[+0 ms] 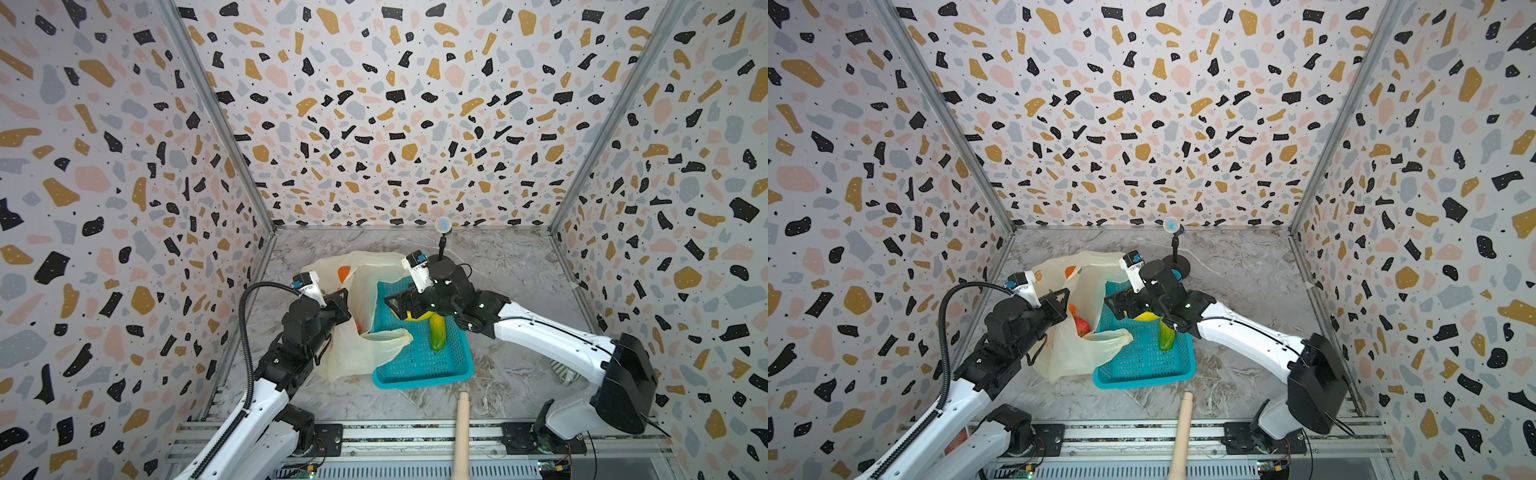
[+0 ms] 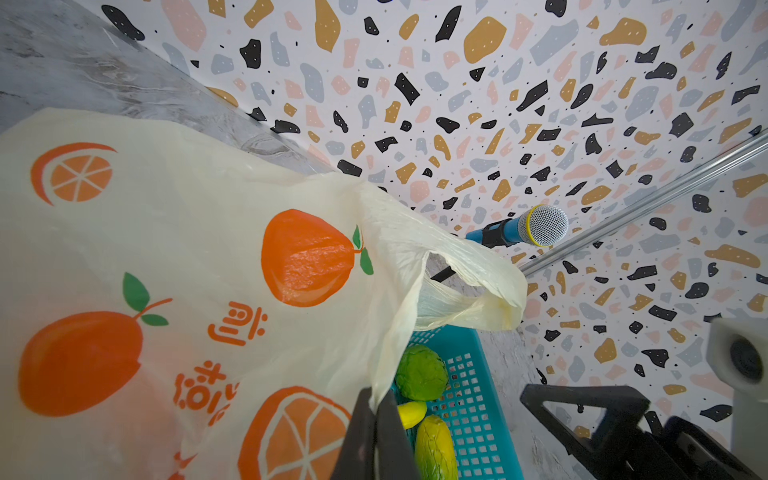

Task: Place the fruits into the plastic bag
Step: 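Return the right gripper to the basket and grasp the green-yellow cucumber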

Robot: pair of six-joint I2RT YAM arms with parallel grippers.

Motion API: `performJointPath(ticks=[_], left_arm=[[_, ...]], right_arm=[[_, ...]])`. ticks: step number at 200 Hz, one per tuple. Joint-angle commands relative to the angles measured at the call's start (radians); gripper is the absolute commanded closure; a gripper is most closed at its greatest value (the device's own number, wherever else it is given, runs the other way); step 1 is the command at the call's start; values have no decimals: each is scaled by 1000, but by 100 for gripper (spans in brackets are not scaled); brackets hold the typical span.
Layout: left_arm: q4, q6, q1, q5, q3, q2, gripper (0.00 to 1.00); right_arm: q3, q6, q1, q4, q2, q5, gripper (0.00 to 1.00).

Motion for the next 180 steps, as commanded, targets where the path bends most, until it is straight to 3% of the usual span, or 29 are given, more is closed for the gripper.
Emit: performJointPath(ticks=[1,56,133,180], left_arm=[[42,-9,-3,0,-6,3,100],[45,-9,-3,5,-8,14,100],[50,-20,-4,10,-16,9,100],[53,-18,-4,10,-16,9,100]], right_arm=[[-58,18,-5,-50,-44,181,9],[-88,63,5,-289,31,299,10],[-13,96,69,-425,238,415,10],[25,95,69,-452,311,408,10]])
